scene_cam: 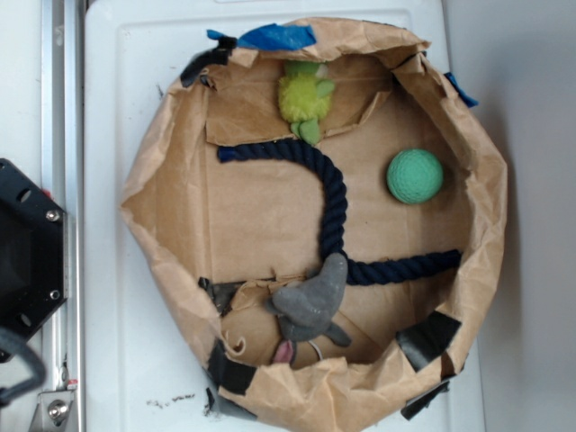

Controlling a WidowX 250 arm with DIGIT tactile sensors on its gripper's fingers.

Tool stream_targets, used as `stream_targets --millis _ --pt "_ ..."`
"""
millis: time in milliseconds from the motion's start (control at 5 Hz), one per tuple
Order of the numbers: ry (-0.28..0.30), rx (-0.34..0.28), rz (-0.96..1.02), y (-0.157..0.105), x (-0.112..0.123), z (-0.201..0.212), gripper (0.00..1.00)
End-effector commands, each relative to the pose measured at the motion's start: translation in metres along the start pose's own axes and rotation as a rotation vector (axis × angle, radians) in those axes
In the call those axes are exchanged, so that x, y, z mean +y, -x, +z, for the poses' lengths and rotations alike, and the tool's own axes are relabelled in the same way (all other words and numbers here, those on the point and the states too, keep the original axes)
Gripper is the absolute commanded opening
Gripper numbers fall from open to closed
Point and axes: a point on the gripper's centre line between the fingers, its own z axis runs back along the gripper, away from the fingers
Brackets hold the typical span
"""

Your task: Grab the green animal.

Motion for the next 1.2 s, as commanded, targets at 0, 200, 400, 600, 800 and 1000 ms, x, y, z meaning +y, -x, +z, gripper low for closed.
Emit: stream_targets --millis 0,200,400,600,800,1000 --pt "0.0 0.0 0.0 0.0 0.0 0.0 1.0" --pt "-0.009 0.022 0.027 -0.03 0.013 -0.009 1.0" --pt "0.032 0.07 -0.04 -0.035 0.018 -0.008 1.0" --pt "0.032 0.07 -0.04 -0.035 0.018 -0.008 1.0" --pt "0.032 0.07 -0.04 -0.035 0.018 -0.008 1.0" --pt "0.005 -0.066 0.142 -0.056 0.011 -0.01 1.0"
